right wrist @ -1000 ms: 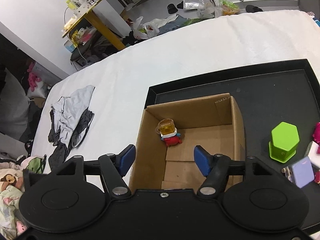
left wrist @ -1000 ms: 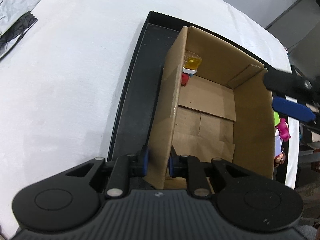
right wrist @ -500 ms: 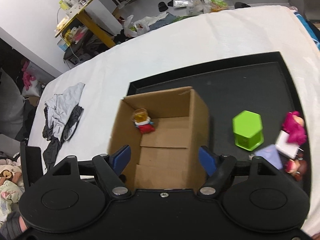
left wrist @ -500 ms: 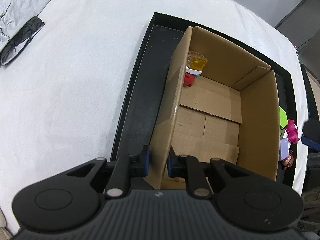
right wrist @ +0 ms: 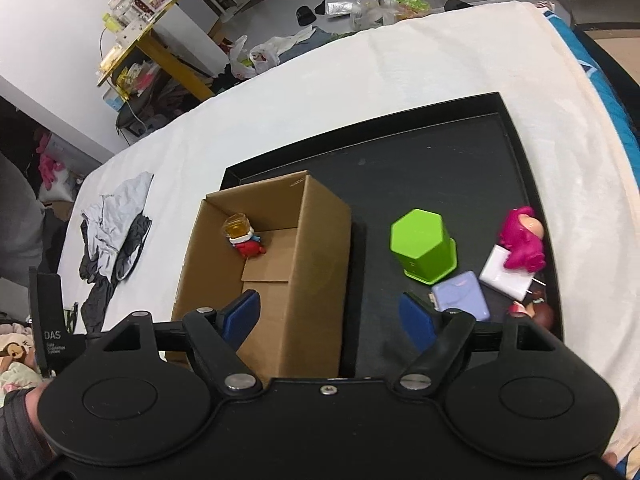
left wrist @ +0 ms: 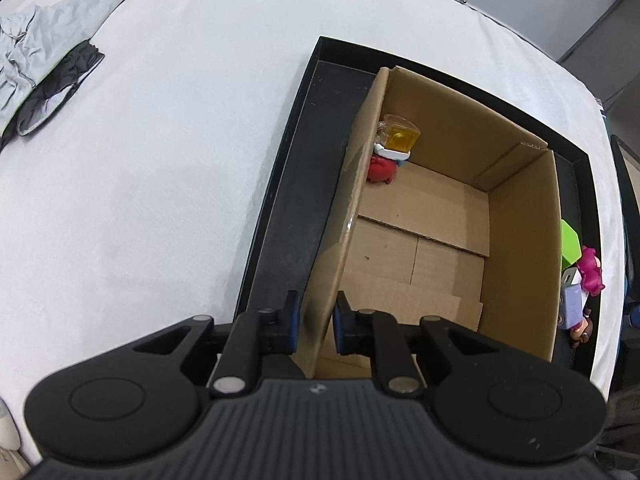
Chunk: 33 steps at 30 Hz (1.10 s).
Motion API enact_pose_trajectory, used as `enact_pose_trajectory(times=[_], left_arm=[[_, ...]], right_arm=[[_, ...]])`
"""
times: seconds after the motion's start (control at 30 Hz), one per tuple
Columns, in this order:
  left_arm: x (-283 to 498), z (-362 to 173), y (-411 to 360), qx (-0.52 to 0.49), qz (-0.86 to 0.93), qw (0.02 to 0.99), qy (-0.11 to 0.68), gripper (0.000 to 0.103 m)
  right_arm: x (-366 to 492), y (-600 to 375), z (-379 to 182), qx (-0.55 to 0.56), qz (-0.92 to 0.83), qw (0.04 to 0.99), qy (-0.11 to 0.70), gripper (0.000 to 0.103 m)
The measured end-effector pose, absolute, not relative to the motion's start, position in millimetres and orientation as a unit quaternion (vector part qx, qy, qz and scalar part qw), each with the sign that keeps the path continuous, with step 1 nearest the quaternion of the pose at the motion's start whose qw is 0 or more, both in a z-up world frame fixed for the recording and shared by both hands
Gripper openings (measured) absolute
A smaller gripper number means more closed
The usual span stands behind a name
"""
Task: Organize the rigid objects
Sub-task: 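Lower the right gripper onto the lavender cube and grasp it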
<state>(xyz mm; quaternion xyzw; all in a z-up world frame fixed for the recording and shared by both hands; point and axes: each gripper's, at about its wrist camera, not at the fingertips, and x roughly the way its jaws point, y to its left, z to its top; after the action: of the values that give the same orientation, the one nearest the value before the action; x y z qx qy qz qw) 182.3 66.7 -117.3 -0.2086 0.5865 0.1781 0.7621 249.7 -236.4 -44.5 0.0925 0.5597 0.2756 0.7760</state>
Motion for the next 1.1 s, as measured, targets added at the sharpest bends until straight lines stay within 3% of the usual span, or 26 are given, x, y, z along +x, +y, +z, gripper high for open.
enact_pose_trajectory(times=[0.33, 0.73, 1.1], left_arm=[[187, -116, 59, -0.199, 0.188, 0.759, 0.591, 0.016], [187, -114, 51, -0.184, 0.167, 0.762, 0.598, 0.016], [185, -119, 53, -0.188, 0.161, 0.76, 0.601, 0.016]], right_arm=[[256, -279, -52, 0.112, 0.262, 0.777, 0.562, 0.076], [271, -305, -82, 0.135, 0.242, 0.764, 0.582, 0.062], [279, -283, -113, 0.077, 0.229, 0.758, 0.606, 0.06]])
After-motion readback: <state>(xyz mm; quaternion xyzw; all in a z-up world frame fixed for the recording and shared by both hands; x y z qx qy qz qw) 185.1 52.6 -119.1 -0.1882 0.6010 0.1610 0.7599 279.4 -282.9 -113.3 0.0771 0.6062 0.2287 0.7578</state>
